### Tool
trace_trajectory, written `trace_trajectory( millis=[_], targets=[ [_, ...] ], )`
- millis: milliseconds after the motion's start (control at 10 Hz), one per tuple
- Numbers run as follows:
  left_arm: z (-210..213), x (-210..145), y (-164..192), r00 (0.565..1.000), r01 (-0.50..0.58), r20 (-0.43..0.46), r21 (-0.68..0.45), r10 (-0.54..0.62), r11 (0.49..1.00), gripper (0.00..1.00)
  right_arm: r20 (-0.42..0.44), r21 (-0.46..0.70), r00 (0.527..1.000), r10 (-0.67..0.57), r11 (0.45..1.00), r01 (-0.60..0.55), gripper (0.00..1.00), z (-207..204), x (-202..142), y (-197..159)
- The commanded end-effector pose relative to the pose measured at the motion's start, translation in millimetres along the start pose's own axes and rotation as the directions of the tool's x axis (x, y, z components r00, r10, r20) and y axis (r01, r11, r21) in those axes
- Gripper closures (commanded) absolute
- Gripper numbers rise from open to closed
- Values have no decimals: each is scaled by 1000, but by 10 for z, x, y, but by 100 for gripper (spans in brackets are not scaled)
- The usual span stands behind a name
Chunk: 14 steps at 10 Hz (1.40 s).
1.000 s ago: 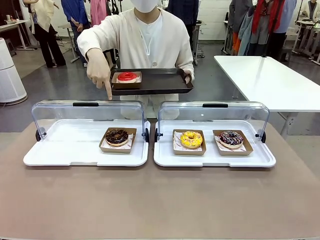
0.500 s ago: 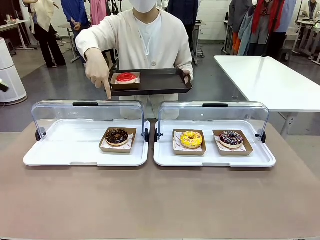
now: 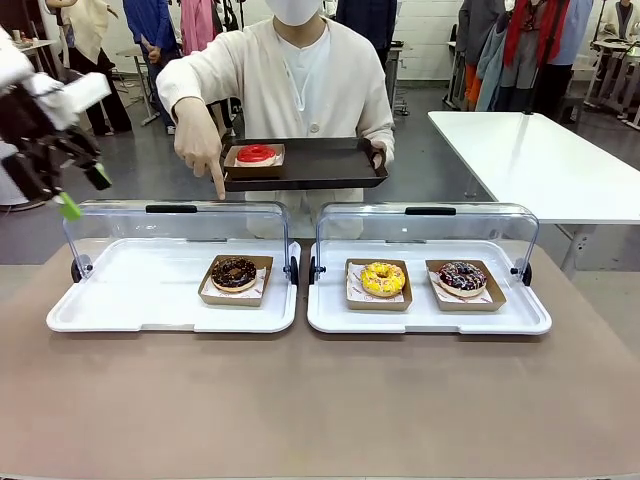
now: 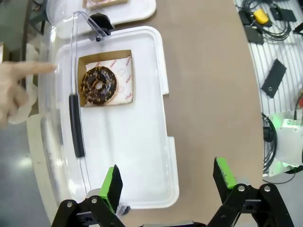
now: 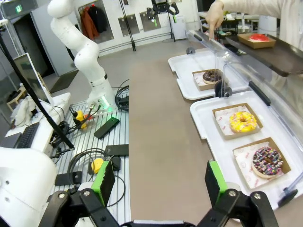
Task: Provide the desired donut to the person.
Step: Pick up and lift the Paper togo box containing the Donut pointed at by the person.
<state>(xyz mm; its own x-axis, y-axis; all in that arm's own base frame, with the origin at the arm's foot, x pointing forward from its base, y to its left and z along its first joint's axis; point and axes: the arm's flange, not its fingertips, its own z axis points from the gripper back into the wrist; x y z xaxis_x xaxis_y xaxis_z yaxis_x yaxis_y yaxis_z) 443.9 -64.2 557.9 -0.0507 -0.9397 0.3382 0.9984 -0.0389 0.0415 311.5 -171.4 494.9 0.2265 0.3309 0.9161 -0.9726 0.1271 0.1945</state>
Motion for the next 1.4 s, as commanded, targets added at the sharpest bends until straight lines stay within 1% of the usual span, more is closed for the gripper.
trace_trajectory(
  millis=[0, 300, 400, 500, 600, 700, 800, 900, 1000, 1300],
  targets=[
    [-289, 306, -37, 996, 2, -85, 45, 2, 999, 0, 12, 4, 1000, 8, 1000, -8, 0, 7, -1, -5],
    [-801, 763, -64, 978, 48, -204, 47, -37, 998, 0, 12, 4, 1000, 8, 1000, -8, 0, 7, -1, -5],
    [-1001, 851, -61, 970, 44, -241, 47, -31, 998, 0, 12, 4, 1000, 8, 1000, -8, 0, 7, -1, -5],
    [-1207, 910, -28, 954, 58, -298, 63, -36, 996, 0, 12, 4, 1000, 8, 1000, -8, 0, 7, -1, -5],
    [-1360, 936, -22, 945, 69, -325, 71, -42, 995, 0, 12, 4, 1000, 8, 1000, -8, 0, 7, -1, -5],
    [-1457, 949, -33, 943, 67, -332, 78, -37, 995, 0, 12, 4, 1000, 8, 1000, -8, 0, 7, -1, -5],
    [-1463, 935, -35, 953, 57, -302, 63, -35, 996, 0, 12, 4, 1000, 8, 1000, -8, 0, 7, -1, -5],
    [-1330, 795, -94, 975, 64, -213, -7, -64, 998, 0, 12, 4, 1000, 8, 1000, -8, 0, 7, -1, -5],
    [-1486, 943, -24, 951, 78, -304, 44, -61, 996, 0, 12, 4, 1000, 8, 1000, -8, 0, 7, -1, -5],
    [-1486, 943, -24, 951, 78, -304, 44, -61, 996, 0, 12, 4, 1000, 8, 1000, -8, 0, 7, -1, -5]
  ],
)
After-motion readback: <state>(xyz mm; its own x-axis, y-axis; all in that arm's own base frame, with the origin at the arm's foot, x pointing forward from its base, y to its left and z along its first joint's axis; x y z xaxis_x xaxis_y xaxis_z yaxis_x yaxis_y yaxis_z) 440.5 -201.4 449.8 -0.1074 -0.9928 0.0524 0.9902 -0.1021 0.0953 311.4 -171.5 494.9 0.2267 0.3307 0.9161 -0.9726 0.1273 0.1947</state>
